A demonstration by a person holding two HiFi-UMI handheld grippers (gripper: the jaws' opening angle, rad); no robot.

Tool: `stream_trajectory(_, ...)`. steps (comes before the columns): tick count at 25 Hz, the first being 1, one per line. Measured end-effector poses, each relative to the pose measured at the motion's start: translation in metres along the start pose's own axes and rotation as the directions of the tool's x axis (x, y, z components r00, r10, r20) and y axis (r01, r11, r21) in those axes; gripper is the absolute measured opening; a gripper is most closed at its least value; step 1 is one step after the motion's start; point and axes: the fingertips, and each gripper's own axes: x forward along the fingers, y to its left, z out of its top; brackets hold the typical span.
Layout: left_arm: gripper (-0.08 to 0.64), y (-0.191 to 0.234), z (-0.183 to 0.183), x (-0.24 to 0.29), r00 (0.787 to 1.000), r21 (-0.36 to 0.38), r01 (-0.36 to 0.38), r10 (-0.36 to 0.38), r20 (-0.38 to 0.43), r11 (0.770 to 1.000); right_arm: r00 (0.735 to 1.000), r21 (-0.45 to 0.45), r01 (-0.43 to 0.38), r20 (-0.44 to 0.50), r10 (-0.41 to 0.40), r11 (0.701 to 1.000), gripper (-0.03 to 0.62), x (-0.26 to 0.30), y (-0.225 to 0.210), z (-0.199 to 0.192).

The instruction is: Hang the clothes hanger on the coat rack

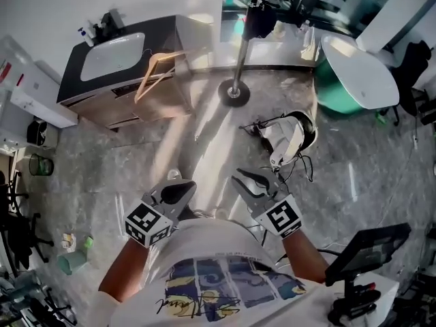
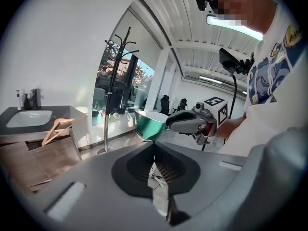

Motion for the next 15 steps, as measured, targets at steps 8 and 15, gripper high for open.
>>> stream_trajectory(8,0.018,0.112,0.026,-0.002,0.997,-0.019,0.072,-0.072,0.025,0.997,0.995,-0.004,0.083,-0.06,-0.083,0.997,0.08,0.081,-0.034,0.036)
stream_trajectory(15,0.061,0.249,0.038,-0.023,0.999,-0.082,0.044,-0.045,0.0,0.996,0.991,0.017,0.113,-0.074,-0.111,0.993,0.08,0.181,-0.051,0.075)
